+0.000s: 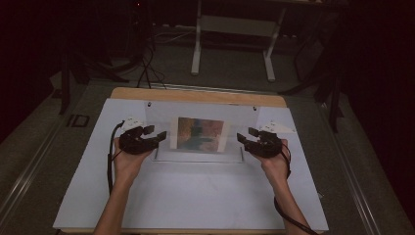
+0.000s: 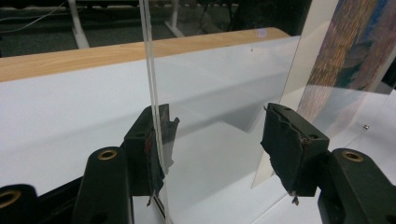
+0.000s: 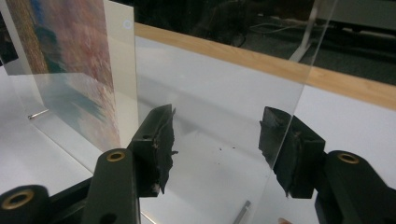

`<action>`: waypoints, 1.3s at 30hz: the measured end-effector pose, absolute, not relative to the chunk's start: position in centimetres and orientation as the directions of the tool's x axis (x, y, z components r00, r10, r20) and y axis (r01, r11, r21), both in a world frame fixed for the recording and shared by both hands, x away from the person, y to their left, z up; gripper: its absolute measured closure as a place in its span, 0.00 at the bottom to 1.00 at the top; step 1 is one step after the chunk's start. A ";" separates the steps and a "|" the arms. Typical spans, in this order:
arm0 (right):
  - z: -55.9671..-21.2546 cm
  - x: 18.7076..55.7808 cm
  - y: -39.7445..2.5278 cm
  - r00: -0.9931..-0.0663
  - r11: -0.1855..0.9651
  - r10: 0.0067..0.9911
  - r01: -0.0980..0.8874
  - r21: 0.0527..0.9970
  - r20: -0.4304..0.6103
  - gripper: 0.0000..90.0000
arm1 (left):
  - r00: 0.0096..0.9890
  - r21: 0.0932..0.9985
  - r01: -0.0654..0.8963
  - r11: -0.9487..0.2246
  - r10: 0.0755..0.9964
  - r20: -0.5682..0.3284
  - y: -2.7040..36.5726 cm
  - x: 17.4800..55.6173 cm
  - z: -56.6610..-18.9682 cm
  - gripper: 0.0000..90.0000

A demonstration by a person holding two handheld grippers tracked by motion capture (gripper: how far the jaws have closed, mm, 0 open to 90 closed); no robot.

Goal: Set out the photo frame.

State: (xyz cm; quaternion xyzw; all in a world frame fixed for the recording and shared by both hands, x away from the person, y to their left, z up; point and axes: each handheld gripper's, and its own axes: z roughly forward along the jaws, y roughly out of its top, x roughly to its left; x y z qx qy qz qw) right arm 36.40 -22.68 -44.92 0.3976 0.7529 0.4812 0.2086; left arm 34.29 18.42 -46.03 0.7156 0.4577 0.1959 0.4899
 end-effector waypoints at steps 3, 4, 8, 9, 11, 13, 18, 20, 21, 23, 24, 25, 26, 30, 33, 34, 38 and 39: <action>-45.1 36.3 -22.8 -0.602 0.215 0.795 0.392 0.895 0.072 0.49 | 0.503 0.878 0.467 -0.106 0.848 -0.166 18.3 34.1 -46.0 0.46; -45.1 36.3 -22.8 -0.602 0.215 0.795 0.392 0.895 0.072 0.49 | 0.503 0.878 0.467 -0.106 0.848 -0.166 18.3 34.1 -46.0 0.46; -45.1 36.1 -22.9 -0.606 0.221 0.792 0.391 0.893 0.070 0.49 | 0.506 0.880 0.462 -0.107 0.847 -0.162 18.3 33.8 -46.1 0.46; -45.2 36.1 -22.9 -0.607 0.218 0.791 0.390 0.895 0.072 0.49 | 0.505 0.880 0.462 -0.107 0.848 -0.163 18.3 33.8 -46.1 0.46; -45.3 36.1 -23.0 -0.609 0.214 0.790 0.387 0.897 0.075 0.49 | 0.503 0.880 0.463 -0.104 0.848 -0.164 18.3 33.8 -46.1 0.46; -45.4 36.1 -23.0 -0.610 0.213 0.789 0.382 0.899 0.072 0.49 | 0.501 0.883 0.459 -0.101 0.850 -0.163 18.2 33.7 -46.1 0.46; -45.6 35.8 -23.2 -0.610 0.203 0.789 0.377 0.904 0.078 0.51 | 0.510 0.887 0.450 -0.101 0.845 -0.163 18.3 33.7 -46.3 0.45; -45.5 35.8 -23.3 -0.613 0.205 0.786 0.380 0.902 0.080 0.52 | 0.513 0.888 0.448 -0.102 0.843 -0.162 18.4 33.7 -46.3 0.45; -45.5 35.7 -23.3 -0.615 0.206 0.785 0.378 0.903 0.078 0.52 | 0.513 0.888 0.448 -0.101 0.843 -0.163 18.4 33.8 -46.3 0.45; -45.6 35.7 -23.3 -0.616 0.206 0.784 0.375 0.904 0.077 0.52 | 0.514 0.888 0.448 -0.101 0.842 -0.164 18.4 33.8 -46.3 0.45; -45.6 35.7 -23.3 -0.615 0.205 0.785 0.374 0.905 0.077 0.52 | 0.513 0.889 0.448 -0.100 0.842 -0.164 18.4 33.8 -46.3 0.45; -45.5 35.6 -23.3 -0.615 0.205 0.785 0.372 0.905 0.075 0.53 | 0.514 0.889 0.448 -0.099 0.842 -0.165 18.4 33.8 -46.3 0.45; -45.5 35.5 -23.3 -0.618 0.207 0.783 0.369 0.906 0.073 0.54 | 0.513 0.888 0.450 -0.094 0.841 -0.171 18.5 33.9 -46.3 0.45; -45.5 35.4 -23.4 -0.623 0.210 0.779 0.371 0.905 0.074 0.54 | 0.515 0.887 0.453 -0.089 0.839 -0.178 18.6 33.9 -46.4 0.45; -45.5 35.5 -23.4 -0.624 0.206 0.777 0.377 0.903 0.083 0.54 | 0.513 0.887 0.455 -0.083 0.838 -0.185 18.6 33.9 -46.4 0.45; -45.5 35.6 -23.4 -0.626 0.207 0.775 0.376 0.903 0.083 0.54 | 0.514 0.887 0.455 -0.080 0.837 -0.188 18.7 33.9 -46.5 0.44; -45.4 35.5 -23.6 -0.635 0.224 0.769 0.376 0.899 0.074 0.51 | 0.521 0.892 0.447 -0.067 0.830 -0.199 18.9 33.6 -46.4 0.41; -45.3 35.5 -23.7 -0.633 0.229 0.771 0.375 0.898 0.067 0.50 | 0.517 0.892 0.447 -0.062 0.832 -0.201 19.0 33.5 -46.3 0.41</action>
